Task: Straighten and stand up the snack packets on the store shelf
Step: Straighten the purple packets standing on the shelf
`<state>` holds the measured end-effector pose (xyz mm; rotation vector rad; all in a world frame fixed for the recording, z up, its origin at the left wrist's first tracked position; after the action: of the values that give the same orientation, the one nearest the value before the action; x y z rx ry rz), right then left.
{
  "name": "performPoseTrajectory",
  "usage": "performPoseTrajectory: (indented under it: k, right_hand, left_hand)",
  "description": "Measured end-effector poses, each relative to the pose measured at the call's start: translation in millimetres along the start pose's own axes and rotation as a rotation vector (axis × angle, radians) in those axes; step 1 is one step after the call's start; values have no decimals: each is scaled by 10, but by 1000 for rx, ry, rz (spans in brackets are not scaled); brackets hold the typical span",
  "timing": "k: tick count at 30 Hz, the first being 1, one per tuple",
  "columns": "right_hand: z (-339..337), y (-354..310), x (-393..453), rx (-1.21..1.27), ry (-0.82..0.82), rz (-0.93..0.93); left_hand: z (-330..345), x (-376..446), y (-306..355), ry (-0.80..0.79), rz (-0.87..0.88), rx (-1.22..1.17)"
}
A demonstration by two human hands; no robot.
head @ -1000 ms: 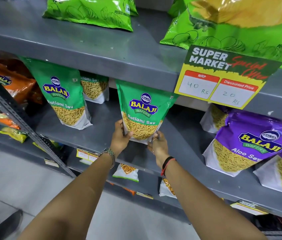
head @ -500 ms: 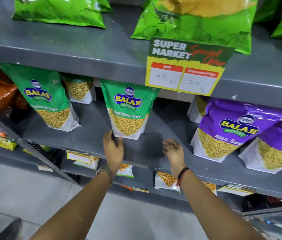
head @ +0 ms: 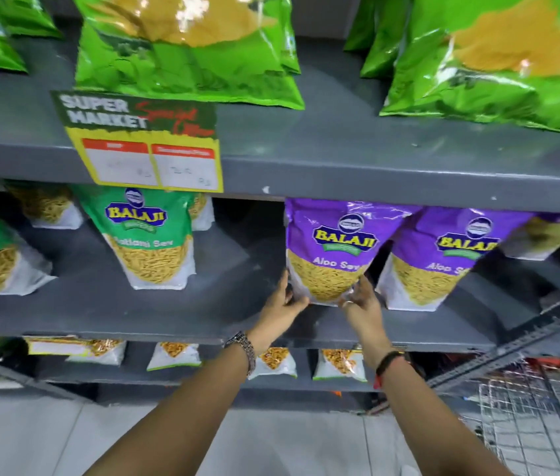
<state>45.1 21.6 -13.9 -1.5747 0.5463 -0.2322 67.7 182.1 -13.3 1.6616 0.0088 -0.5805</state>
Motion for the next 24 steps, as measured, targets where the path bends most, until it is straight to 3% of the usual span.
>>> performPoseTrajectory:
  k: [17,22,24]
  right_hand:
    - [-91,62,225,77,-232,-15]
    - [-471,133,26,23,-30,-15]
    - [-790,150,-80,3,148,-81]
  left_hand:
    - [177,37,141,169,69,-83]
    - [343,-56,-10,388,-8,-119]
    - [489,-74,-69,363,-41,-208]
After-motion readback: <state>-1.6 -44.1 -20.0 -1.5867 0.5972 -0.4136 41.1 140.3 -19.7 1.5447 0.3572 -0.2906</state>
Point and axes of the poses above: each hand's wrist, its own x-axis towards the middle knuckle, its own z-axis out of the palm, y = z × x, the point moved 2 cm from there along x, towards the middle knuckle, and after that the axes turned 2 degrees about -z, right-handed, at the moved point
